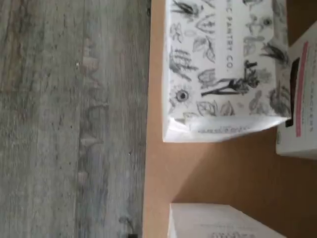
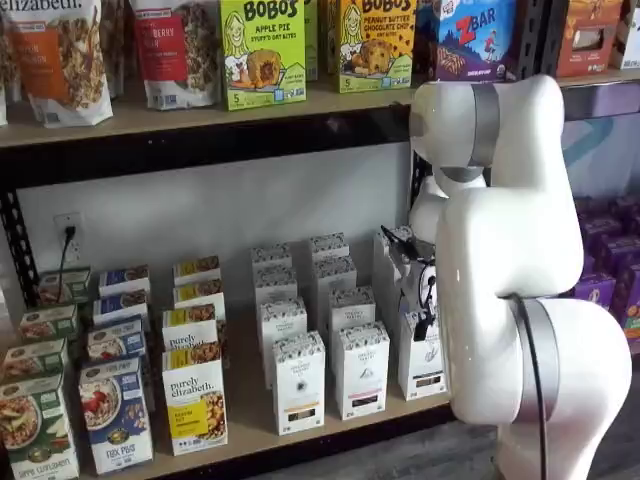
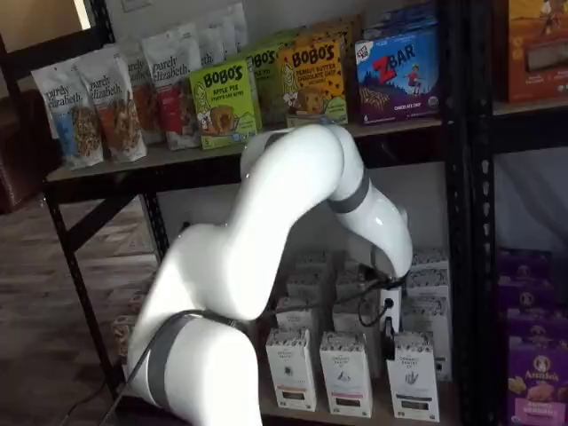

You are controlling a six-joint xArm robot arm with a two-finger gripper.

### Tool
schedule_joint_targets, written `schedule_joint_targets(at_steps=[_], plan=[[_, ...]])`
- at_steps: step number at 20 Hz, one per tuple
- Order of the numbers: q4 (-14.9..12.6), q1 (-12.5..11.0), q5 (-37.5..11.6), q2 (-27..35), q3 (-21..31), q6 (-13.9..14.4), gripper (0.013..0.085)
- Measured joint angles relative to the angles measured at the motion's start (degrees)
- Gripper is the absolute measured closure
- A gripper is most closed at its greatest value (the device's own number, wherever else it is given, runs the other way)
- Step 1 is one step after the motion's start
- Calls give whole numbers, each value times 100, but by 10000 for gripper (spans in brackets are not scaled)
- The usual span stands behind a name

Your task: Pick up the white box with a green strip in the middle, on the bottom shelf, the sixth box from the left

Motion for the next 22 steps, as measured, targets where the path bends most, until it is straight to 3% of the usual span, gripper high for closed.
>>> schedule_joint_targets(at_steps=[12, 22], plan=[[-820, -25, 278, 470, -597, 661, 130], [-1066, 12, 255, 684, -801, 899, 130]])
